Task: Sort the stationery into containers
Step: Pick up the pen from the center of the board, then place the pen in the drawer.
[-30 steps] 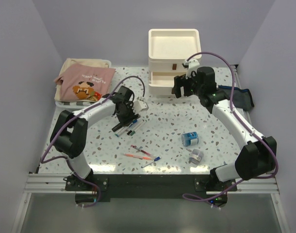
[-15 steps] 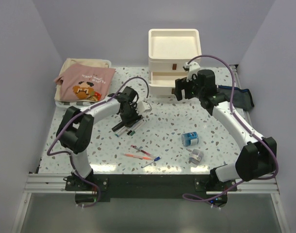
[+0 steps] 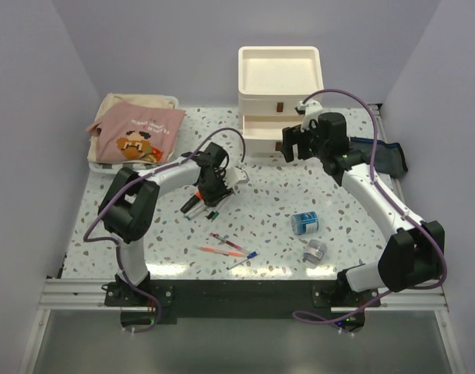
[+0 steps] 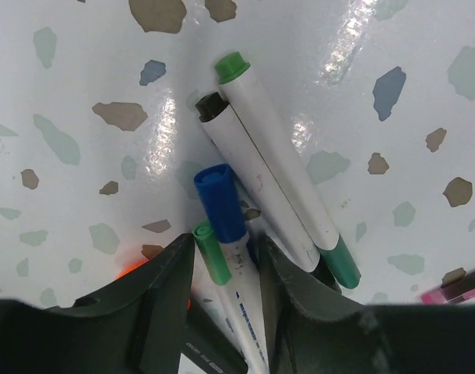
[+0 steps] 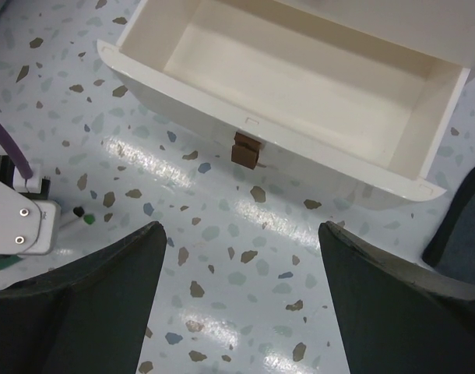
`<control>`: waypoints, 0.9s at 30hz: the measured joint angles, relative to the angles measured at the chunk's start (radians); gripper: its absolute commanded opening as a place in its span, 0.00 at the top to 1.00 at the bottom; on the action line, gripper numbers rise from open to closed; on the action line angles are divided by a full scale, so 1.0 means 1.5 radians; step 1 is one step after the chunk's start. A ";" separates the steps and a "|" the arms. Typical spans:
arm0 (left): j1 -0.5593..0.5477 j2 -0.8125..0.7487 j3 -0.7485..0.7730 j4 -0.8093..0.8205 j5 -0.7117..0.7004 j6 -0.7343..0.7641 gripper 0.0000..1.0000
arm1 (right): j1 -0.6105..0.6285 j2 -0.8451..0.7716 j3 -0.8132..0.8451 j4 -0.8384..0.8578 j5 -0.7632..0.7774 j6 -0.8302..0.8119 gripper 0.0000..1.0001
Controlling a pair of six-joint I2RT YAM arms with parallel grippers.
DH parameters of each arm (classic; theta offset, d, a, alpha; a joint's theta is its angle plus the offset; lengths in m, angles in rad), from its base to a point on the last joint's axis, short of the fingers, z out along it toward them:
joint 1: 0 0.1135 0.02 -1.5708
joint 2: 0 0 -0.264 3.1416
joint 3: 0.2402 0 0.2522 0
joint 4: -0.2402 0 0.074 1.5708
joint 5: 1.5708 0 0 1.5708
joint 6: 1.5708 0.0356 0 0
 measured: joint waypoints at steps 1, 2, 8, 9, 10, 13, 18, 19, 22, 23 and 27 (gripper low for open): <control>-0.001 0.000 0.000 0.000 0.000 -0.002 0.67 | -0.001 0.000 0.000 0.000 0.000 0.000 0.17; -0.002 0.000 0.000 0.001 -0.001 -0.005 0.78 | -0.001 0.000 0.000 0.000 0.000 0.000 0.17; -0.003 0.000 0.019 -0.025 0.000 -0.005 0.99 | -0.002 0.000 0.000 0.000 0.000 -0.001 0.17; -0.003 0.000 0.034 -0.041 0.002 -0.005 0.99 | -0.002 0.000 0.000 0.000 0.000 -0.001 0.17; -0.003 0.000 0.056 -0.061 0.006 -0.005 0.99 | -0.002 0.000 0.000 0.000 0.000 -0.002 0.17; -0.003 0.000 0.157 -0.121 0.030 -0.005 0.99 | -0.004 0.001 0.001 0.000 0.000 -0.003 0.17; -0.003 0.005 0.362 -0.202 0.080 -0.006 0.97 | -0.008 0.002 0.004 0.000 0.001 -0.005 0.17; -0.003 0.011 0.411 -0.217 0.086 -0.007 0.96 | -0.009 0.005 0.005 0.001 0.001 -0.006 0.17; -0.004 0.041 0.552 -0.215 0.095 -0.007 0.93 | -0.014 0.010 0.008 0.007 0.003 -0.008 0.17; -0.005 0.049 0.581 -0.206 0.095 -0.006 0.93 | -0.018 0.012 0.010 0.007 0.005 -0.009 0.17; -0.016 0.072 0.625 -0.117 0.090 0.011 0.89 | -0.033 0.016 0.025 0.011 0.013 -0.015 0.17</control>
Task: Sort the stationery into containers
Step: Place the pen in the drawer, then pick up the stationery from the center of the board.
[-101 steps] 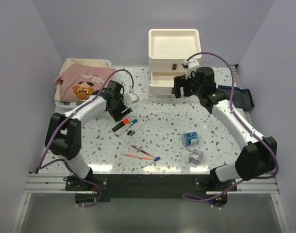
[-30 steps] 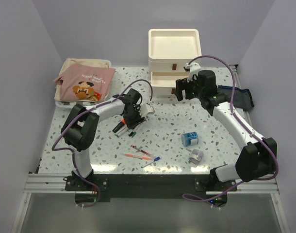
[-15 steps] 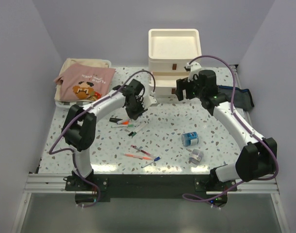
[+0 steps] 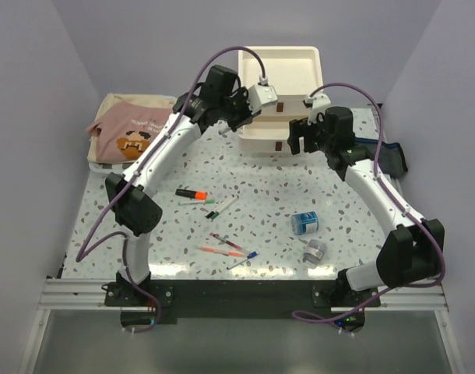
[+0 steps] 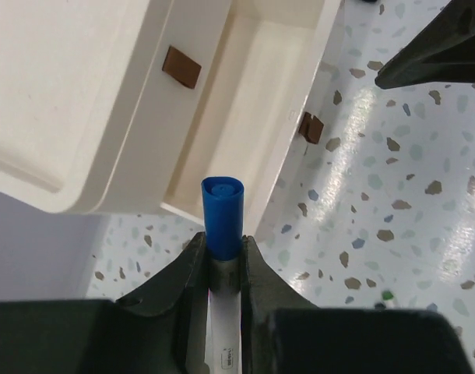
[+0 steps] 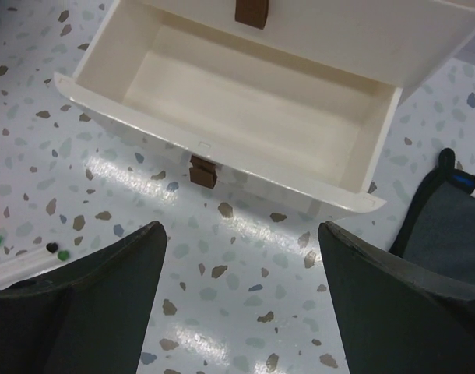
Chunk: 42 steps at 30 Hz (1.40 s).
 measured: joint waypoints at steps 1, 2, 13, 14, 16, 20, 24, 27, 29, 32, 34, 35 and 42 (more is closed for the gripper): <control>-0.005 0.004 -0.003 0.023 -0.001 0.006 0.89 | -0.004 0.000 0.003 0.002 0.004 -0.002 0.17; -0.010 0.006 -0.009 0.047 -0.001 0.012 0.89 | -0.008 0.000 0.005 0.005 0.006 -0.004 0.17; -0.050 0.084 -0.034 0.264 0.005 0.033 0.89 | -0.049 -0.010 -0.005 0.009 0.023 -0.008 0.17; -0.053 0.091 -0.034 0.278 0.005 0.035 0.84 | -0.053 -0.012 -0.008 0.009 0.023 -0.008 0.17; -0.056 0.102 -0.037 0.311 0.005 0.041 0.63 | -0.059 -0.014 -0.013 0.010 0.023 -0.007 0.17; -0.060 0.106 -0.059 0.364 -0.001 0.049 0.39 | -0.066 -0.015 -0.017 0.009 0.023 -0.007 0.17; -0.061 0.106 -0.071 0.397 -0.009 0.047 0.30 | -0.069 -0.016 -0.017 0.009 0.023 -0.007 0.17; -0.061 0.090 -0.087 0.413 -0.014 0.047 0.27 | -0.070 -0.016 -0.018 0.009 0.023 -0.006 0.17; -0.061 0.057 -0.118 0.418 -0.027 0.047 0.27 | -0.071 -0.016 -0.018 0.009 0.022 -0.005 0.17; -0.061 -0.033 -0.210 0.435 -0.051 0.047 0.24 | -0.073 -0.016 -0.018 0.009 0.022 -0.005 0.17; -0.060 -0.132 -0.306 0.427 -0.060 0.063 0.24 | -0.073 -0.016 -0.021 0.010 0.022 -0.005 0.17; -0.056 -0.185 -0.349 0.414 -0.058 0.076 0.23 | -0.073 -0.016 -0.023 0.010 0.021 -0.005 0.17; 0.029 -0.389 -0.506 0.160 0.040 0.253 0.34 | -0.073 -0.015 -0.036 0.009 -0.021 -0.002 0.16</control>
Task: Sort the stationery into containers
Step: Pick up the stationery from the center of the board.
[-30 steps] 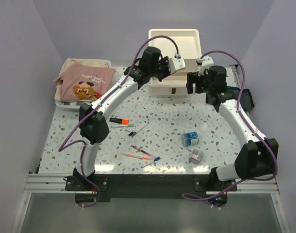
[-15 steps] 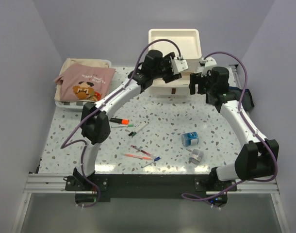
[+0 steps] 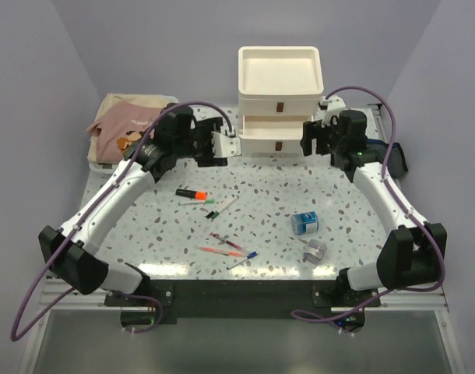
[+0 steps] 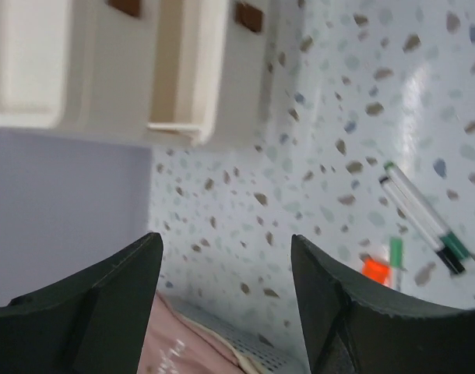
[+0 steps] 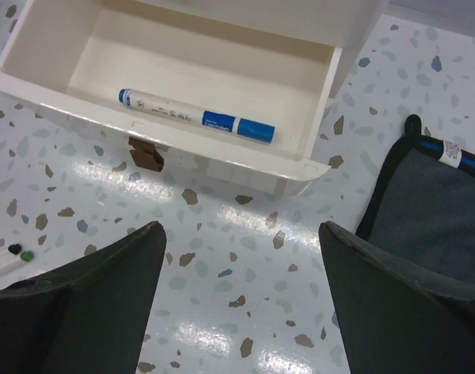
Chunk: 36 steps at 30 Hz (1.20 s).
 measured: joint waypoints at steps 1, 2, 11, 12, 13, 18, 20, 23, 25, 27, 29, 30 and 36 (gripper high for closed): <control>0.011 0.002 -0.016 -0.026 0.002 0.014 0.35 | 0.000 0.000 0.000 0.000 -0.009 0.001 0.16; 0.023 0.011 -0.043 -0.045 0.001 0.031 0.35 | 0.000 0.000 0.000 0.001 -0.015 0.003 0.16; 0.042 0.120 -0.218 -0.095 -0.038 0.111 0.39 | 0.000 0.000 0.000 -0.008 -0.052 0.010 0.13; 0.044 0.120 -0.218 -0.088 -0.039 0.114 0.40 | 0.000 0.000 0.000 -0.011 -0.055 0.010 0.13; 0.046 0.120 -0.218 -0.078 -0.039 0.115 0.41 | 0.000 0.000 0.000 -0.012 -0.057 0.010 0.13; 0.050 0.138 -0.217 -0.048 -0.046 0.129 0.44 | 0.000 0.000 0.000 -0.014 -0.062 0.010 0.13; 0.054 0.154 -0.217 -0.042 -0.051 0.137 0.46 | 0.000 0.000 0.000 -0.014 -0.062 0.010 0.13; 0.065 0.186 -0.215 -0.039 -0.062 0.151 0.45 | 0.000 0.000 0.000 -0.014 -0.062 0.010 0.13; 0.075 0.207 -0.210 -0.038 -0.070 0.160 0.46 | 0.000 0.001 0.000 -0.015 -0.062 0.010 0.13; 0.089 0.228 -0.196 -0.040 -0.079 0.167 0.47 | 0.000 0.002 0.001 -0.015 -0.063 0.010 0.13; 0.103 0.245 -0.179 -0.040 -0.085 0.174 0.48 | 0.000 0.008 0.002 -0.015 -0.063 0.010 0.13; 0.109 0.251 -0.172 -0.040 -0.087 0.179 0.49 | 0.000 0.010 0.003 -0.015 -0.063 0.010 0.13; 0.122 0.271 -0.151 -0.046 -0.092 0.196 0.51 | 0.000 0.020 0.003 -0.015 -0.064 0.010 0.13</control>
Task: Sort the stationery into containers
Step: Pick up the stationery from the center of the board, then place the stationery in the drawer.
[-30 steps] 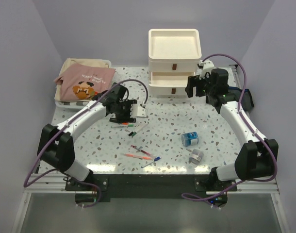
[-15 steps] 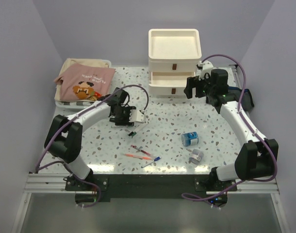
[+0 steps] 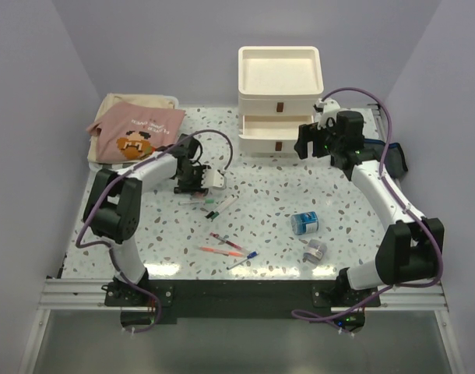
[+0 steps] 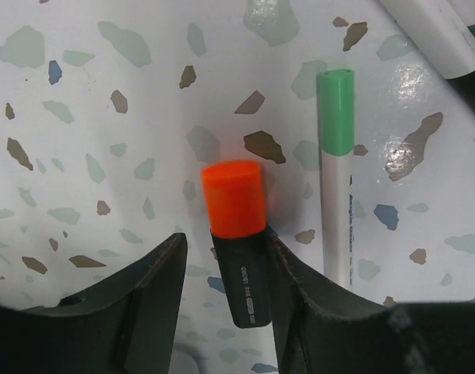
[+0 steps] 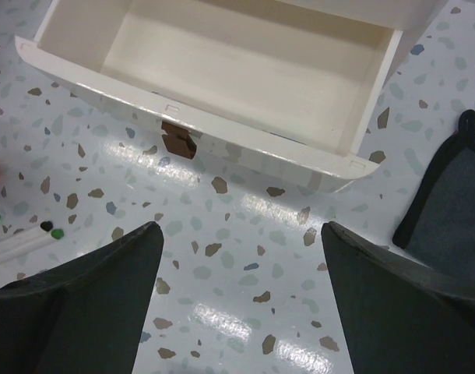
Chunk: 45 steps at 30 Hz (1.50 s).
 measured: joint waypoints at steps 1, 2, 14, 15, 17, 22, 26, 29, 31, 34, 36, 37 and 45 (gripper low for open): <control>0.000 0.004 0.002 -0.002 0.000 0.001 0.51 | 0.000 0.001 0.000 0.000 0.000 0.000 0.13; 0.000 0.008 0.003 -0.004 0.000 0.002 0.51 | 0.000 0.001 0.000 0.000 0.000 0.000 0.13; 0.000 0.082 0.092 -0.100 0.018 -0.008 0.89 | 0.000 0.014 0.003 0.000 -0.002 -0.003 0.14; 0.000 0.087 0.100 -0.108 0.021 -0.009 0.90 | 0.000 0.014 0.003 0.000 -0.003 -0.003 0.14; 0.001 0.092 0.110 -0.120 0.026 -0.014 0.92 | 0.000 0.016 0.003 0.000 -0.003 -0.003 0.14; -0.003 0.094 0.164 -0.192 0.053 -0.029 0.92 | 0.000 0.016 0.004 0.000 -0.003 -0.006 0.15; -0.021 0.094 0.327 -0.241 0.075 -0.048 0.92 | 0.000 0.016 0.004 0.001 -0.003 -0.009 0.15; -0.049 0.084 0.441 -0.245 0.090 -0.055 0.93 | 0.000 0.016 0.004 0.001 -0.002 -0.010 0.15; -0.076 0.073 0.491 -0.245 0.096 -0.058 0.95 | 0.000 0.016 0.004 0.001 0.002 -0.010 0.15; -0.117 0.056 0.517 -0.217 0.108 -0.081 0.96 | 0.000 0.016 0.004 0.002 0.014 -0.010 0.15; -0.139 0.048 0.514 -0.182 0.119 -0.099 0.96 | 0.000 0.016 0.004 0.004 0.034 -0.010 0.15; -0.146 0.044 0.508 -0.160 0.121 -0.106 0.96 | -0.001 0.016 0.004 0.006 0.042 -0.011 0.15; -0.168 0.047 0.462 0.025 0.129 -0.157 0.95 | -0.004 0.004 0.001 0.011 0.096 -0.012 0.15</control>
